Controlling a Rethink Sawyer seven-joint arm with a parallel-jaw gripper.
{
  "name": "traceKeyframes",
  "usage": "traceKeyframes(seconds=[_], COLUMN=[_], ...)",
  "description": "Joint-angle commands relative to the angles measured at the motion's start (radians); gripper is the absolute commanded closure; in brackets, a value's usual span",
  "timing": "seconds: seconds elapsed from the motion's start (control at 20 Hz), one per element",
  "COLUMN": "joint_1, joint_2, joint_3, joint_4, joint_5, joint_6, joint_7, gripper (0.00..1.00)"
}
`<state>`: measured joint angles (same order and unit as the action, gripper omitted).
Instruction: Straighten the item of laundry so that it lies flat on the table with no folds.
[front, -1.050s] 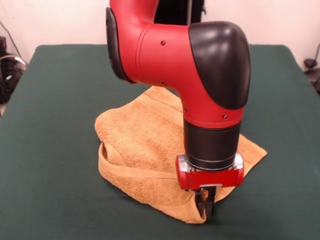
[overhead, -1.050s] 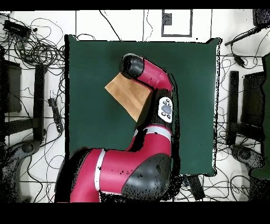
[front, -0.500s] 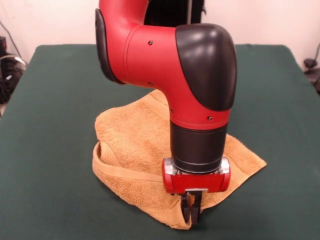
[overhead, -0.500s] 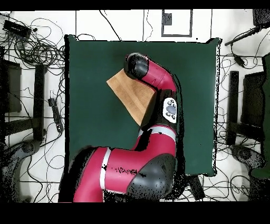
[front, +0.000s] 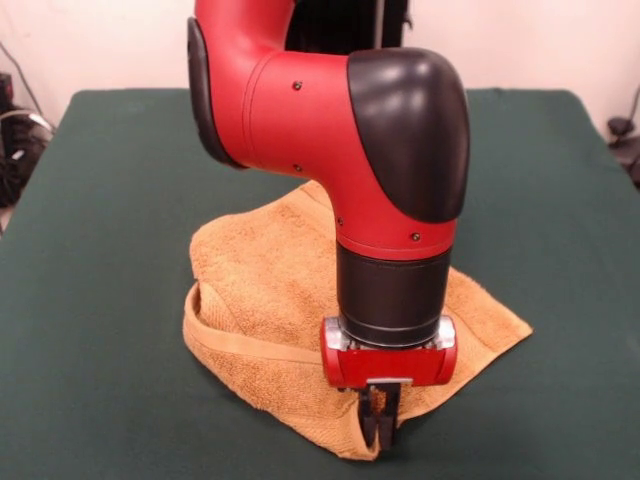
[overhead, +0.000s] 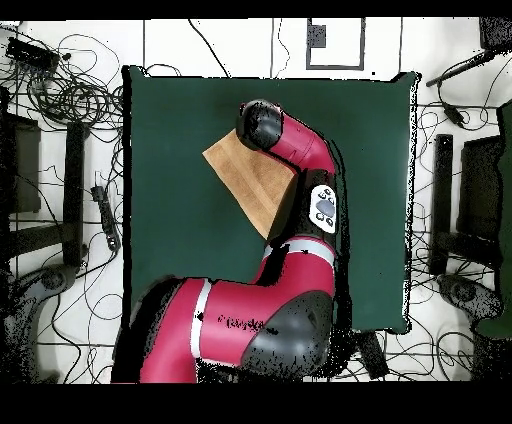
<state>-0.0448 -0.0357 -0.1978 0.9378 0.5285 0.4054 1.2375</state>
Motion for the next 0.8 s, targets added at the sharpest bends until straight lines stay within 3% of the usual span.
traceKeyframes(seconds=[0.05, 0.55, 0.8], joint_1=[-0.005, 0.011, 0.007], joint_2=[0.062, 0.061, 0.063], joint_3=[0.073, 0.032, 0.02], joint_4=[0.142, 0.14, 0.132], joint_5=[-0.039, -0.048, -0.079], joint_6=[-0.062, -0.027, 0.028], joint_7=[0.234, 0.238, 0.185], gripper=[1.0, 1.0, 1.0])
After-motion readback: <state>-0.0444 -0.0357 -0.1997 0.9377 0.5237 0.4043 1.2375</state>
